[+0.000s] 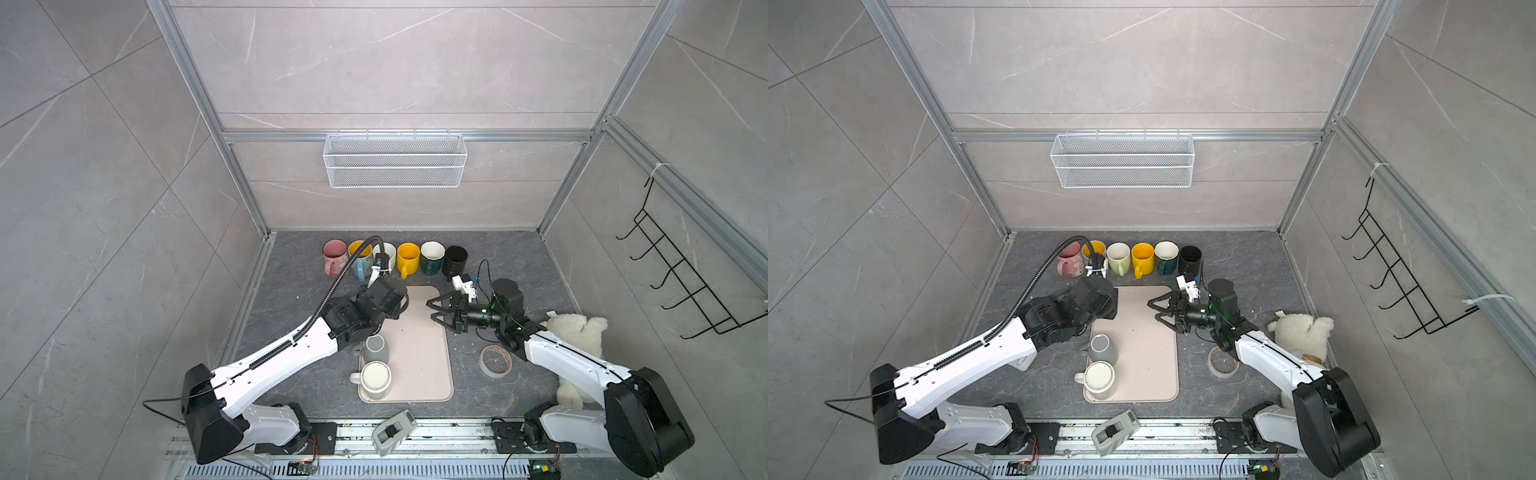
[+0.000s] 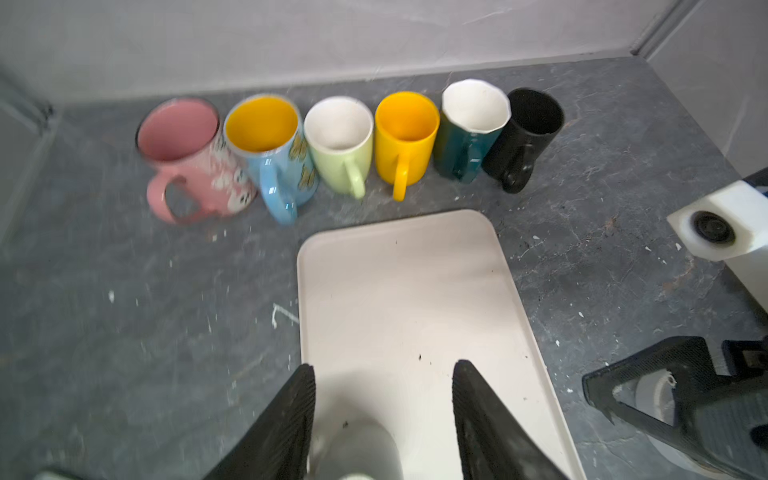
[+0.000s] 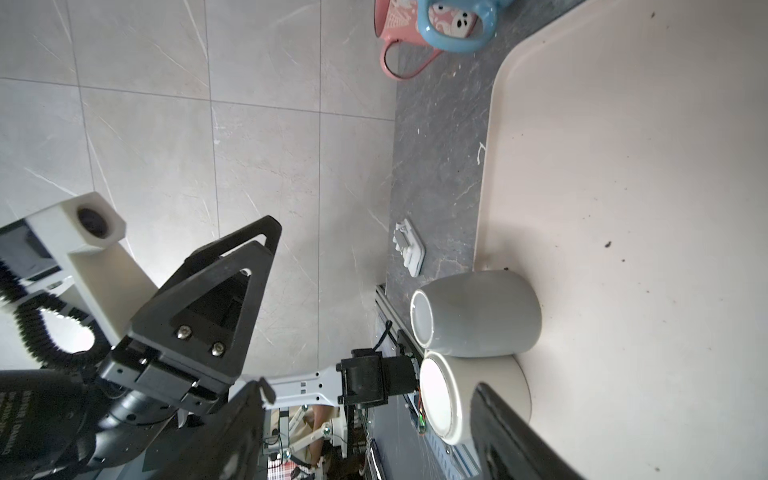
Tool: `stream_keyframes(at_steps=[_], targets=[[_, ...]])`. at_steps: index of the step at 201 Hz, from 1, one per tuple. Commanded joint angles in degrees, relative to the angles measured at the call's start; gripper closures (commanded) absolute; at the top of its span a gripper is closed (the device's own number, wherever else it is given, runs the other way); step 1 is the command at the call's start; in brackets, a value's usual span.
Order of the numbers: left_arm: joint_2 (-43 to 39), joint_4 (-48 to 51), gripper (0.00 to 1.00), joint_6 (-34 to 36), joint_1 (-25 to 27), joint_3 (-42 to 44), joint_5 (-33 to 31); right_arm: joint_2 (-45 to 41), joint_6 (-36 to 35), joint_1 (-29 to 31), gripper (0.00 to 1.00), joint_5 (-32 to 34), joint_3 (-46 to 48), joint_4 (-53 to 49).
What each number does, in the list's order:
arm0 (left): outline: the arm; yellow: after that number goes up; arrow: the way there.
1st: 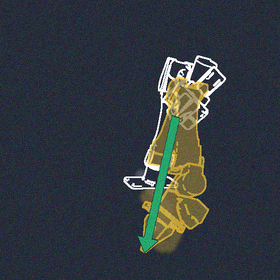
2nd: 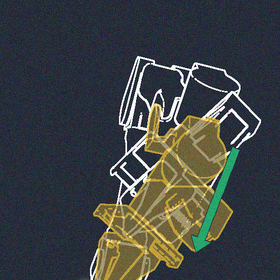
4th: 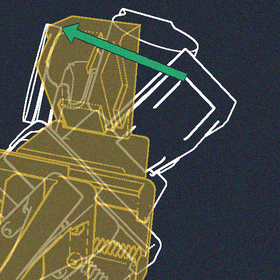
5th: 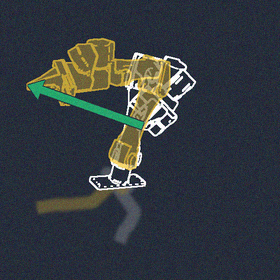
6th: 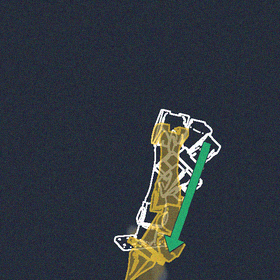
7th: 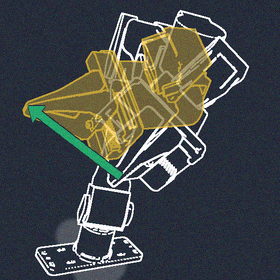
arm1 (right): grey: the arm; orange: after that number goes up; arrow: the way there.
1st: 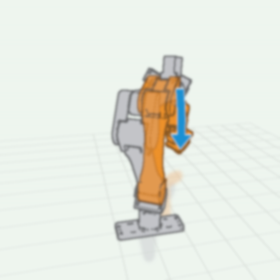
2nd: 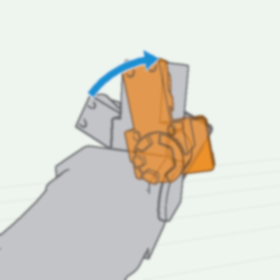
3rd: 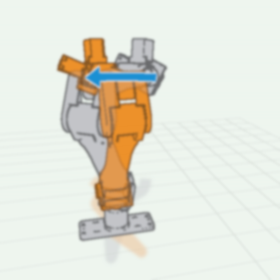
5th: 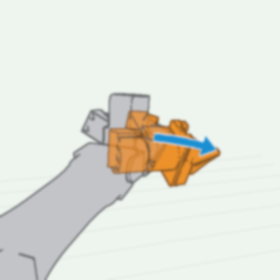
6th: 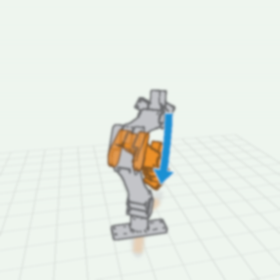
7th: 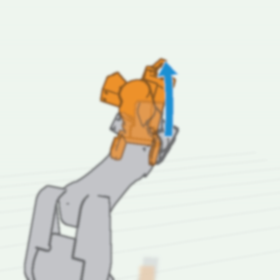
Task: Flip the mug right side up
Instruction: 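Move the left gripper to the grey mug lying on the tray while the right approaches, then grasp the grey mug's handle with the left gripper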
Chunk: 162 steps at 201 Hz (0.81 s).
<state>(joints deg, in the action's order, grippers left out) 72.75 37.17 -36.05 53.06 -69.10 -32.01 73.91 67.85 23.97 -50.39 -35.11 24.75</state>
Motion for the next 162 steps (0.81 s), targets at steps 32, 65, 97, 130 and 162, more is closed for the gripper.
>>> stream_keyframes(at_steps=[32, 65, 97, 130, 162], targets=[[-8.46, 10.01, 0.45, -31.34, -4.63, 6.06, 7.34, 7.02, -0.64, 4.52, 0.22, 2.33, -3.16, 6.3], [-10.66, 11.04, 0.54, -49.34, -5.07, 10.84, 8.38, 8.68, -0.55, 5.25, 0.22, 2.59, -3.7, 7.33], [-9.71, 12.35, 0.53, -59.29, -6.22, 12.5, 12.44, 8.63, -0.99, 5.41, 0.21, 2.77, -3.56, 6.96], [-8.35, 15.11, 0.52, -68.07, -7.83, 13.7, 15.36, 8.71, -2.02, 5.43, 0.22, 3.06, -3.47, 5.31], [-10.13, 10.72, 0.51, -75.77, -9.38, 19.95, 19.37, 9.32, -2.2, 5.39, 0.21, 2.98, -3.55, 5.13]])
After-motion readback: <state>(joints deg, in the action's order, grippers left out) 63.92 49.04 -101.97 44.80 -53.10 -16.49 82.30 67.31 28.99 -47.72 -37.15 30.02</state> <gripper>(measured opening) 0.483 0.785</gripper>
